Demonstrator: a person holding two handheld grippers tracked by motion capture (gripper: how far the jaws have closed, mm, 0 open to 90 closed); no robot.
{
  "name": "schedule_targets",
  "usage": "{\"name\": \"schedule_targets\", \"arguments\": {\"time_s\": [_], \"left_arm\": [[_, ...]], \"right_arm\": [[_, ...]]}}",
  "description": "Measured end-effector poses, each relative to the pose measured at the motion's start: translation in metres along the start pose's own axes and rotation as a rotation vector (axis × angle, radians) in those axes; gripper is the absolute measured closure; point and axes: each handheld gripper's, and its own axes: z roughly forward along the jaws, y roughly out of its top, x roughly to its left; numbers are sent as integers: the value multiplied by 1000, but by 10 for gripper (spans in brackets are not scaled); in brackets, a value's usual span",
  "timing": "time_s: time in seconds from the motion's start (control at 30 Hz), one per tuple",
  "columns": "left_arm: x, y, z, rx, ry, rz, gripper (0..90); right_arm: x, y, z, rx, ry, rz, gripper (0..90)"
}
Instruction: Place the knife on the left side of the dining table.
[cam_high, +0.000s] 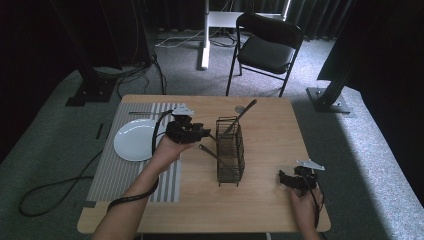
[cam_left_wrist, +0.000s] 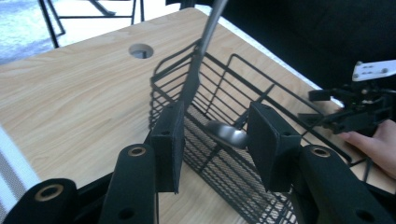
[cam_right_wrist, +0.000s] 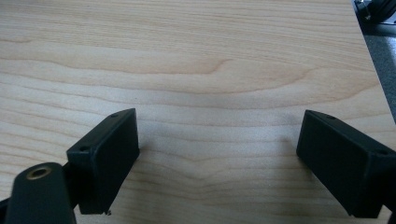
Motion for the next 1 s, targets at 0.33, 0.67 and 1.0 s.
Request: {"name": "schedule_targets", "arguments": {"time_s": [0.33, 0.67, 1.0], "left_arm": [[-1, -2, 2, 14, -21, -11, 700], [-5, -2, 0, 10, -39, 13, 742], [-14, 7, 2, 31, -29, 60, 744]], "right_arm": [[0, 0, 0, 0, 0, 0, 124], [0, 0, 0, 0, 1, 1, 124], [0, 0, 0, 0, 0, 1, 124]]}}
